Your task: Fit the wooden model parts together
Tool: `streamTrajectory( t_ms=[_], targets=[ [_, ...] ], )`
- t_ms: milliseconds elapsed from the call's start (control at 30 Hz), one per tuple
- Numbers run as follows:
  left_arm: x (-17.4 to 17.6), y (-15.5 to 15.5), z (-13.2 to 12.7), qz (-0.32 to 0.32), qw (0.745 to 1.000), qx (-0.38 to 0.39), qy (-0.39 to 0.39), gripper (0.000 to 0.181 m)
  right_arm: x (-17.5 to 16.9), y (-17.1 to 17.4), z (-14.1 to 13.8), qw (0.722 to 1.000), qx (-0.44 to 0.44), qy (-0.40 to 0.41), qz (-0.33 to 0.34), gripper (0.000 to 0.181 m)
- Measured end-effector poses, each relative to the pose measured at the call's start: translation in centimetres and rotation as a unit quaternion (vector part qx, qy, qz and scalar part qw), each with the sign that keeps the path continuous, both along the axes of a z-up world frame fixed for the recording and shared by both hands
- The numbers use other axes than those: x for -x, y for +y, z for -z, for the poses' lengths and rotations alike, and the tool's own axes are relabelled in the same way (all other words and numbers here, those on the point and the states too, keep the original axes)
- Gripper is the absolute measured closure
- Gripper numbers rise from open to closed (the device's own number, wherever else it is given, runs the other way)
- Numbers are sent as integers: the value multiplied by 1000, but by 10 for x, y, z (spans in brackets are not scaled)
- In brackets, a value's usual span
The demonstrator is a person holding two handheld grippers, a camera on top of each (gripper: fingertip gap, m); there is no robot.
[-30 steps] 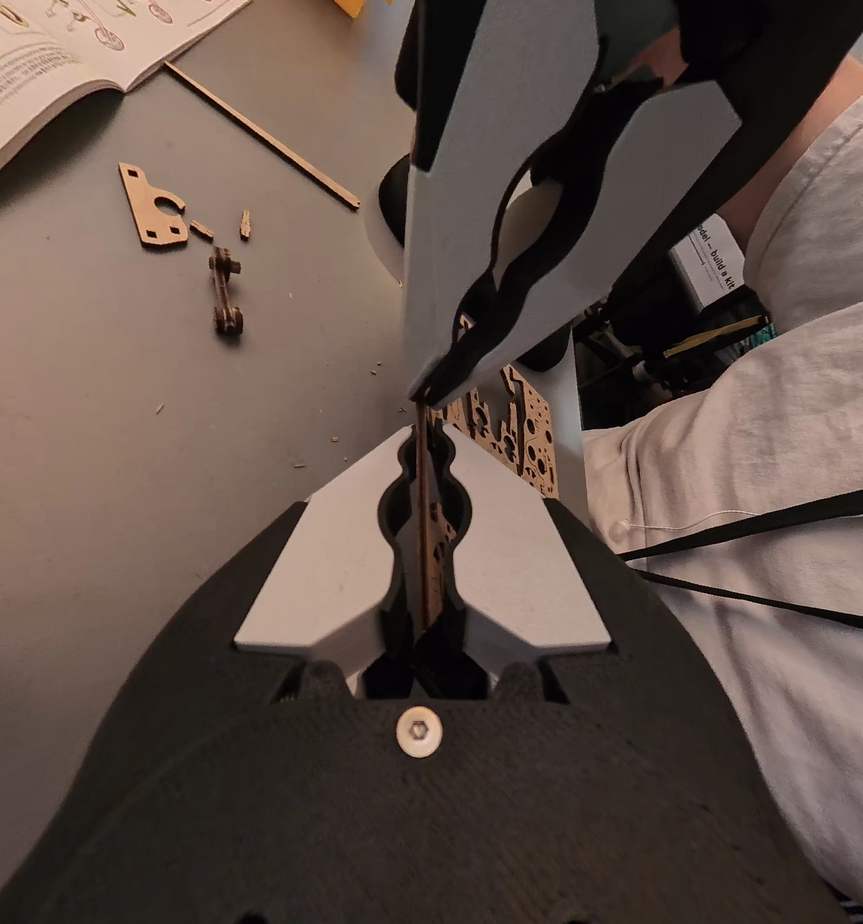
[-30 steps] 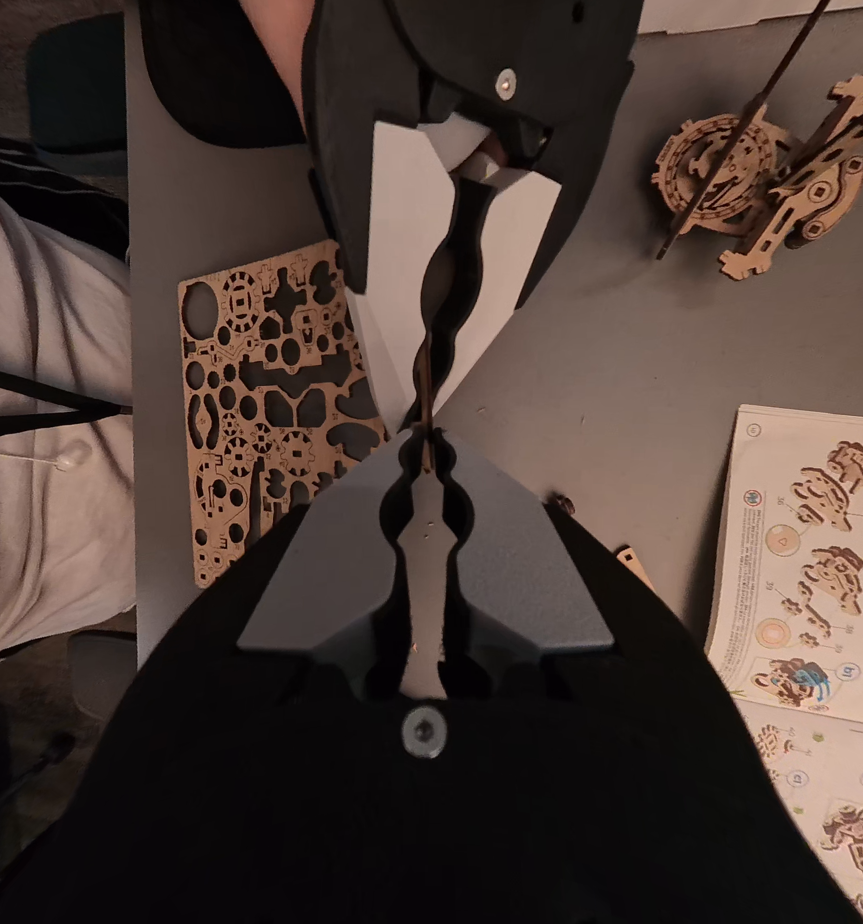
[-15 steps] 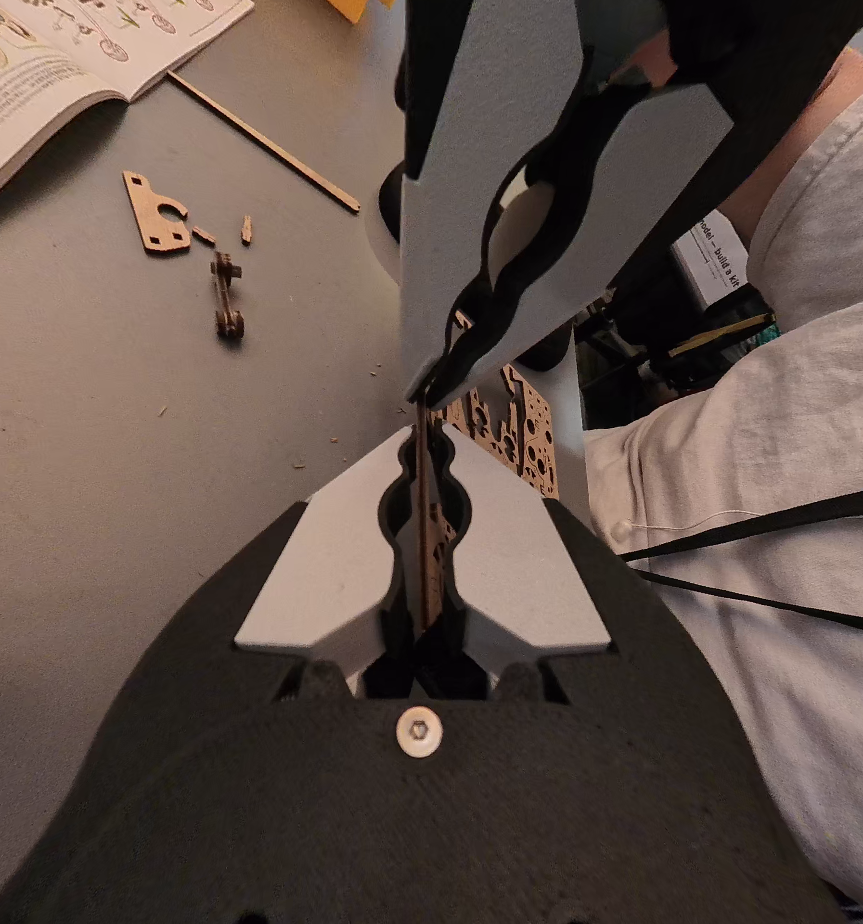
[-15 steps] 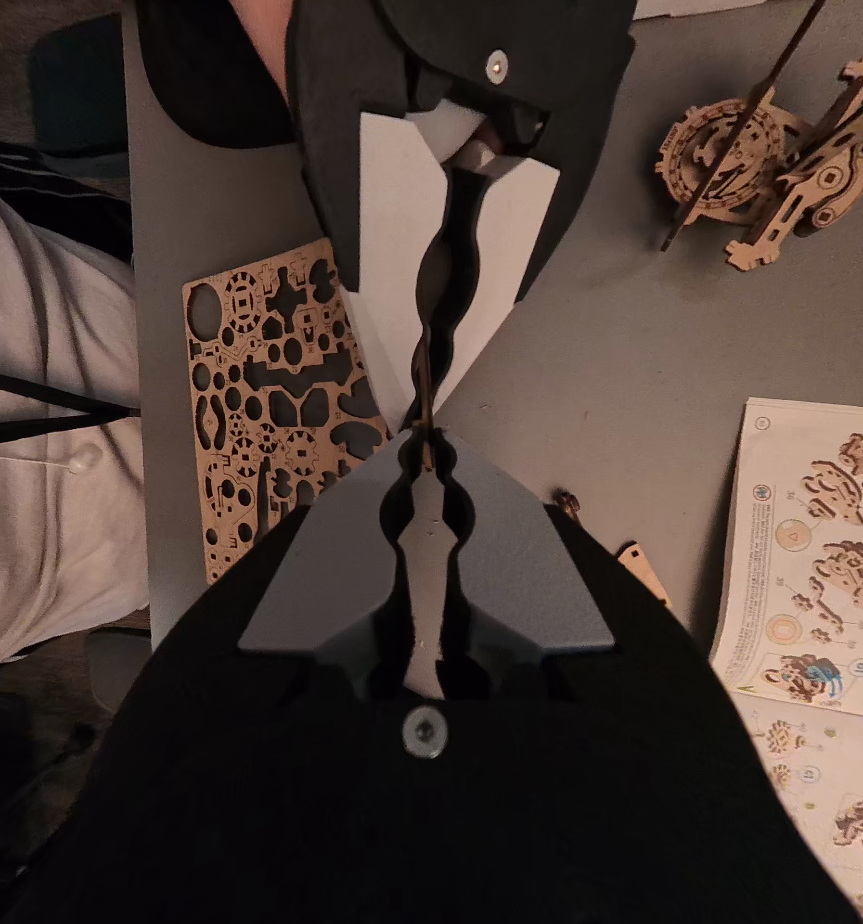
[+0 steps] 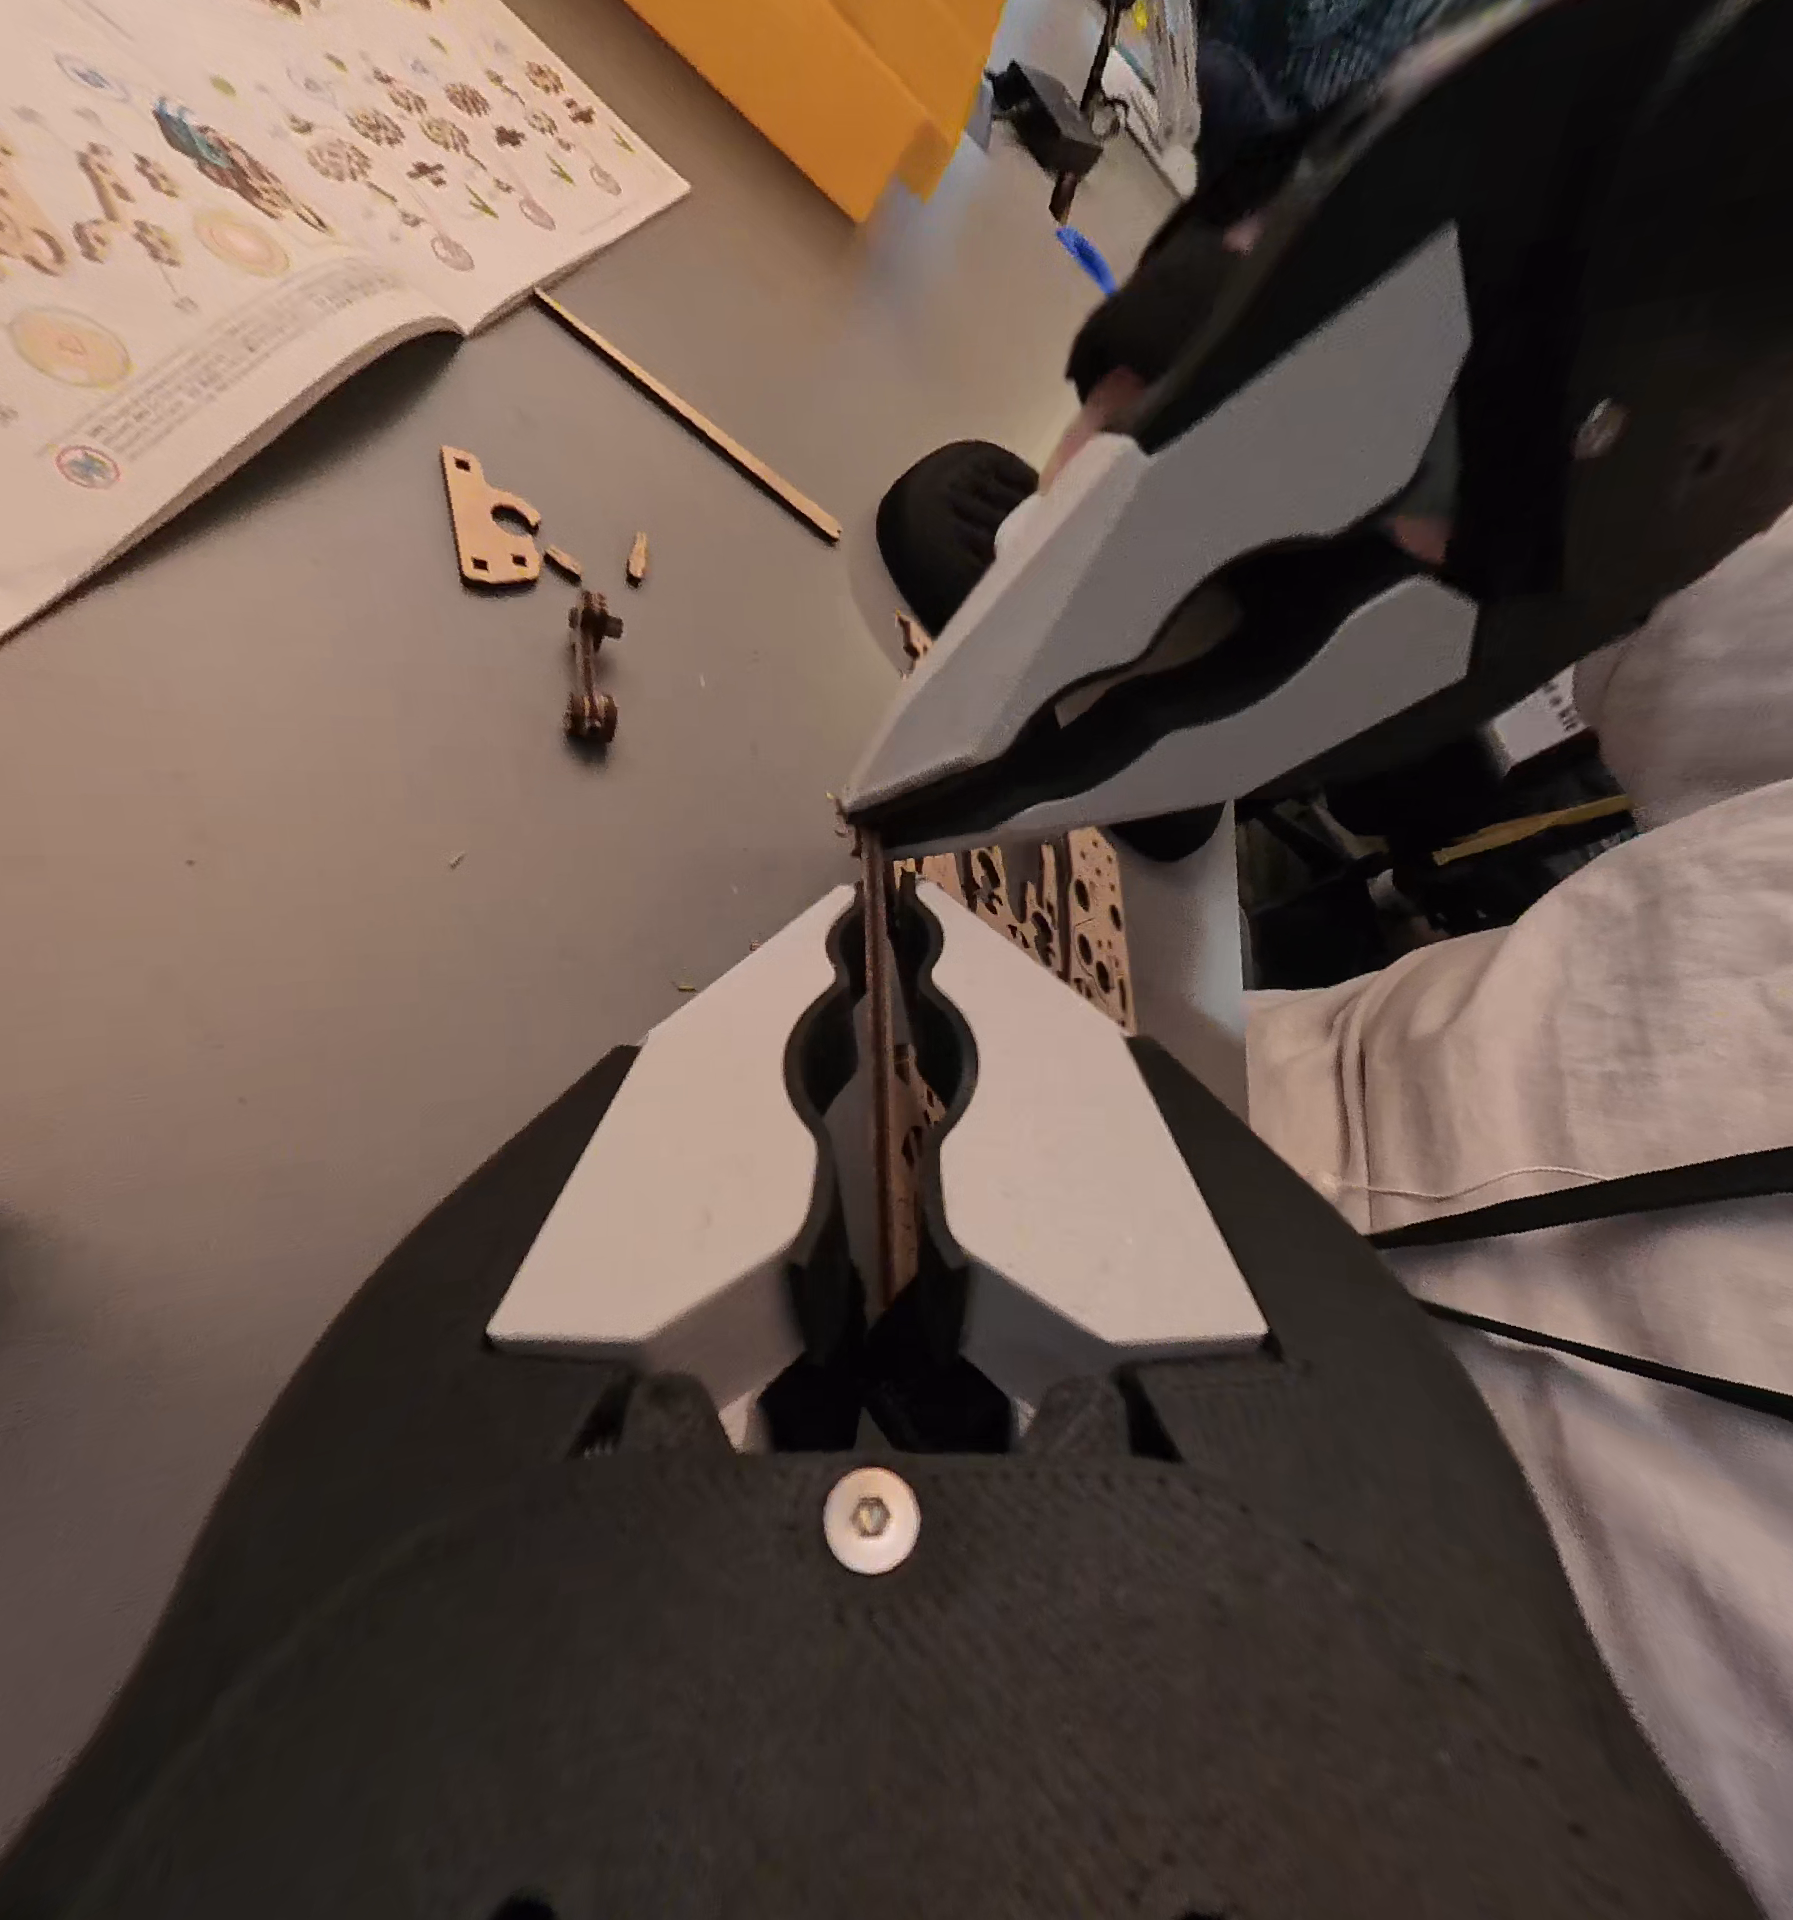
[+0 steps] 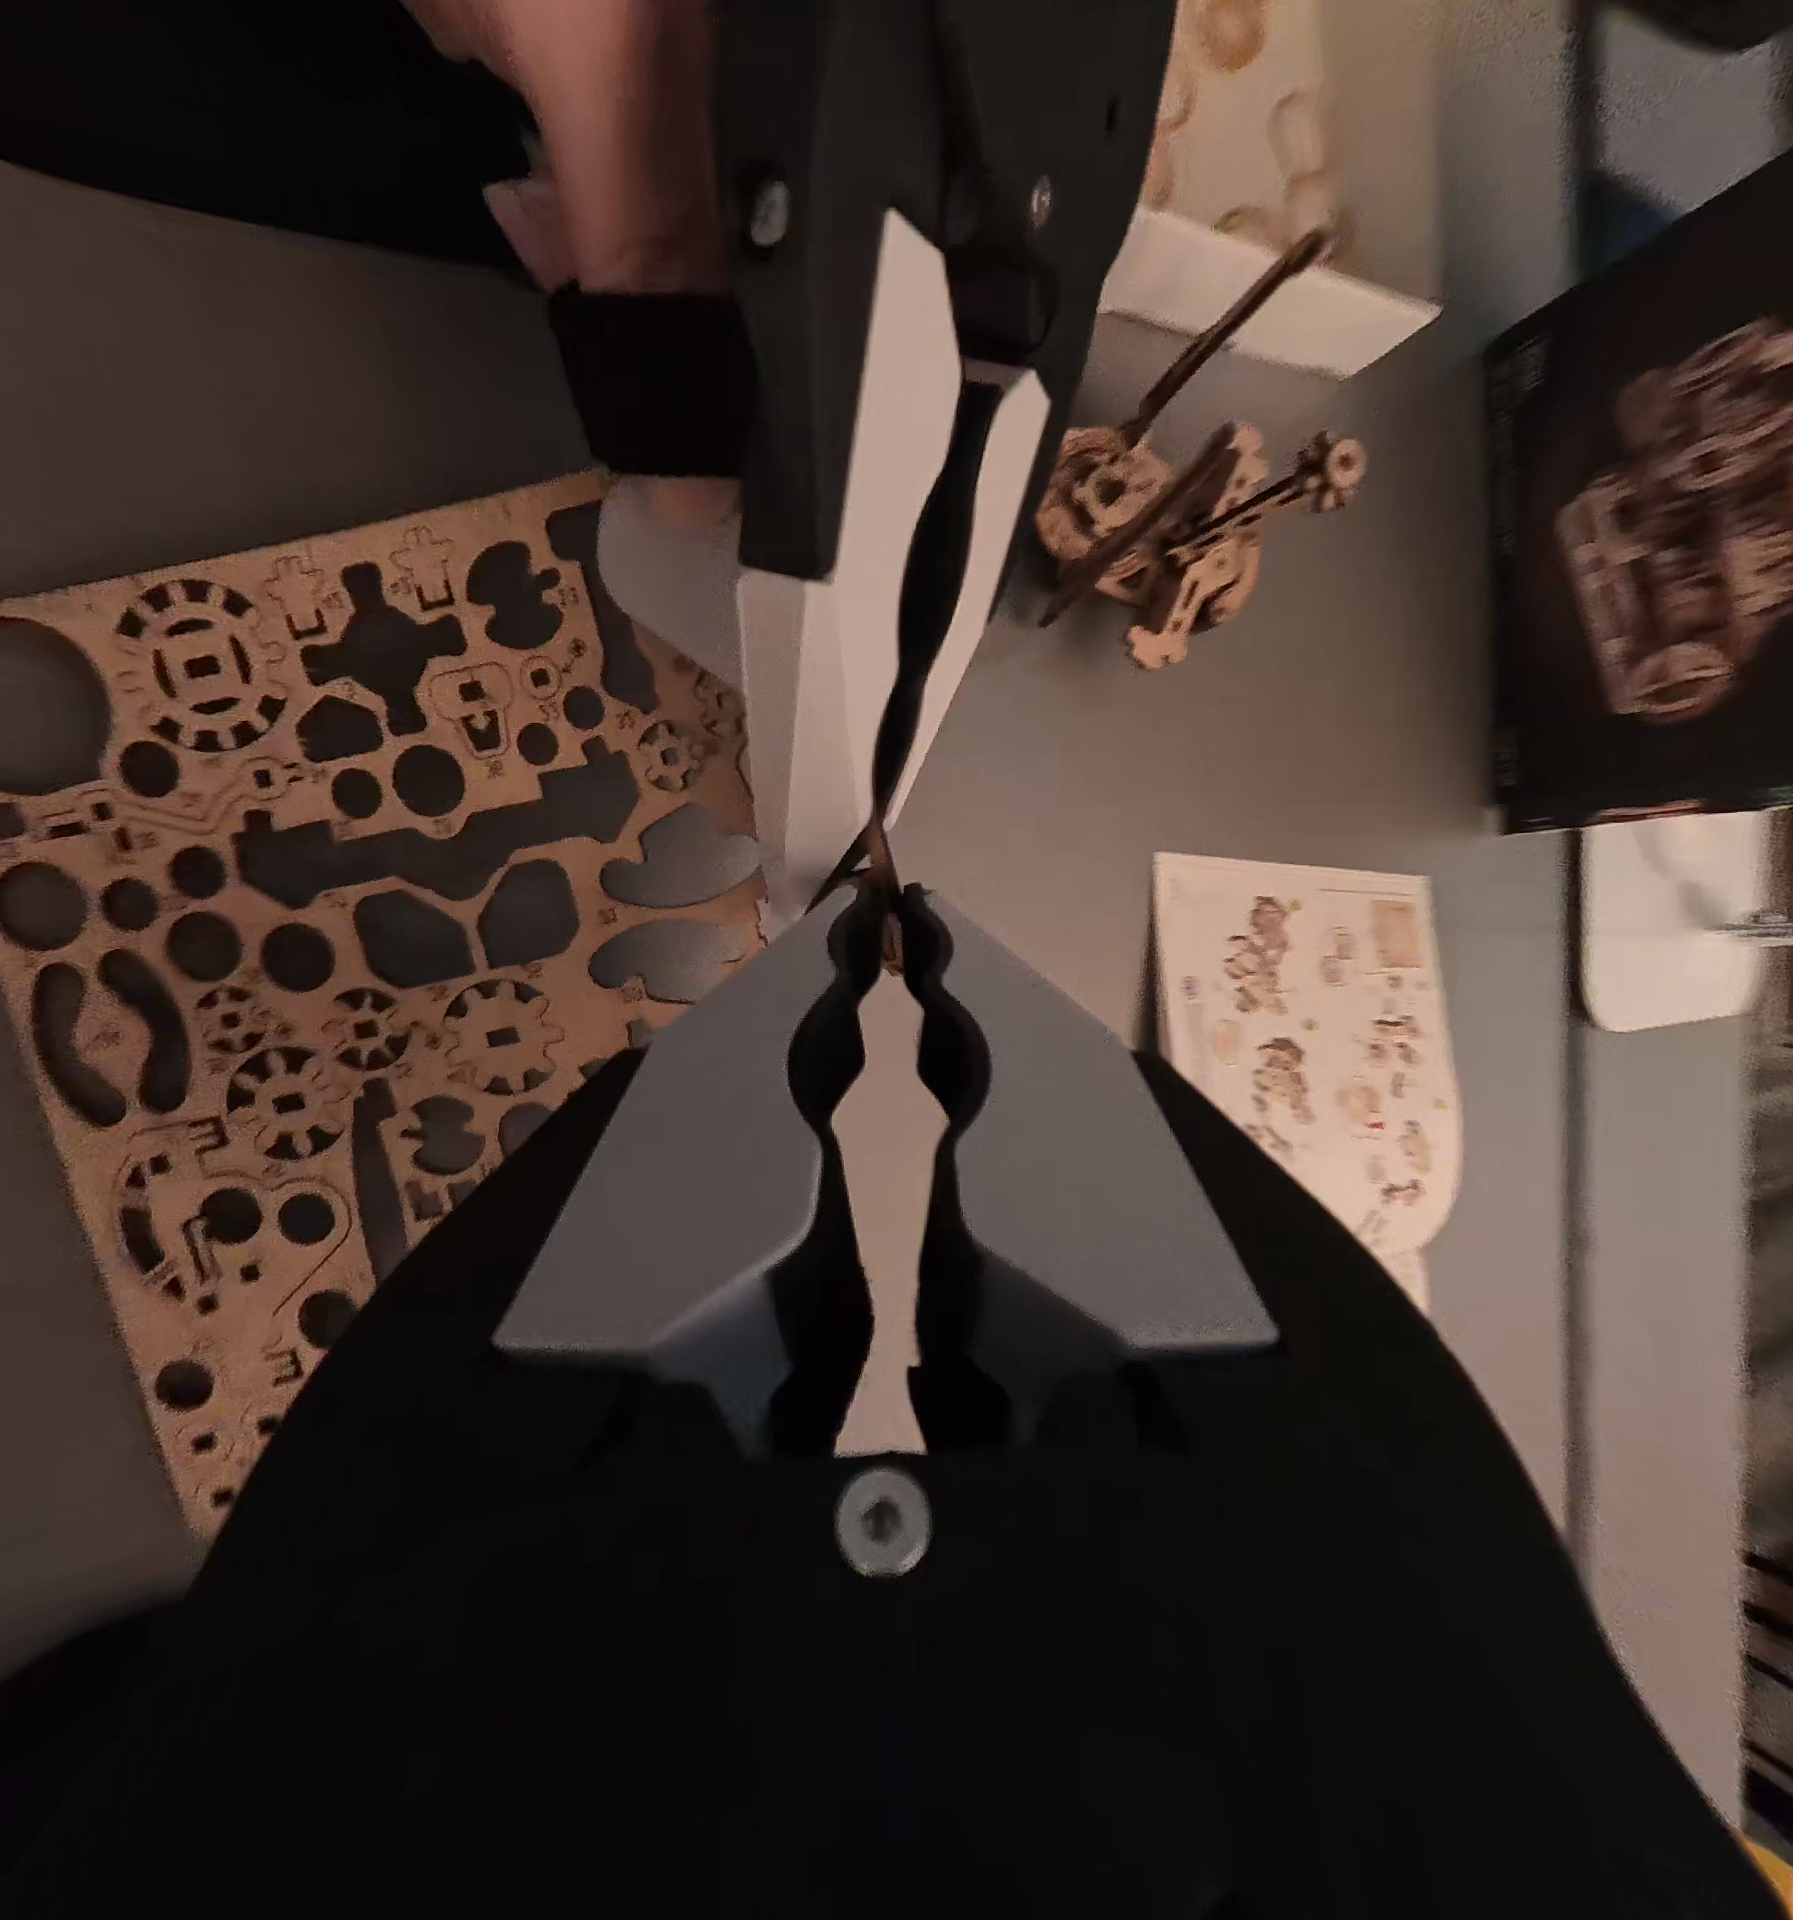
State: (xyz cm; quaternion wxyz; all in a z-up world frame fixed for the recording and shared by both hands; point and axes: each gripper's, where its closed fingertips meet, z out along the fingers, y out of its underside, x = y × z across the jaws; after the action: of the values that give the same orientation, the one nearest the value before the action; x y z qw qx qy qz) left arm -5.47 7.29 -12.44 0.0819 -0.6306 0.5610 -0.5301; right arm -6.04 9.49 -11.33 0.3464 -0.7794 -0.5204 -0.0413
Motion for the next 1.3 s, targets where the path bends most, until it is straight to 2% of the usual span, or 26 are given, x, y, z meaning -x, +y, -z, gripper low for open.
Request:
streamTrajectory(
  t_ms=[100, 200, 267, 367, 467, 700, 867, 1000, 1133, 1200, 1300],
  targets=[
    [0, 0, -4, 5, 1000, 9, -12, 180, 1, -1, -5, 999, -10, 47, -1, 180],
    [3, -9, -10, 38, 998, 46, -23, 181, 0, -10, -14, 991, 47, 124, -5, 177],
    [2, -9, -10, 39, 998, 34, -25, 181, -1, -20, -23, 983, 77, 163, -29, 175],
    [3, -10, -13, 42, 998, 37, -31, 180, -15, -17, -30, 977, 95, 193, -7, 172],
    [3, -12, -15, 47, 998, 32, -34, 180, -10, -21, -29, 963, 130, 234, -10, 168],
    [2, -16, -12, 54, 998, 31, -30, 181, -5, -20, -9, 964, 177, 197, -11, 173],
    [3, -16, -11, 56, 998, 27, -27, 180, -2, -22, -8, 961, 202, 191, -14, 177],
    [4, -17, -11, 59, 998, 22, -29, 181, -1, -21, -10, 942, 244, 231, 12, 179],
    [4, -15, -11, 50, 998, 3, -24, 181, -1, -19, -10, 906, 296, 294, 69, 180],
    [3, -13, -12, 38, 999, -2, -24, 180, -3, -16, -11, 922, 261, 278, 70, 180],
    [1, -10, -14, 19, 999, 10, -24, 180, -6, -11, -12, 969, 152, 186, 66, 179]
  ],
)
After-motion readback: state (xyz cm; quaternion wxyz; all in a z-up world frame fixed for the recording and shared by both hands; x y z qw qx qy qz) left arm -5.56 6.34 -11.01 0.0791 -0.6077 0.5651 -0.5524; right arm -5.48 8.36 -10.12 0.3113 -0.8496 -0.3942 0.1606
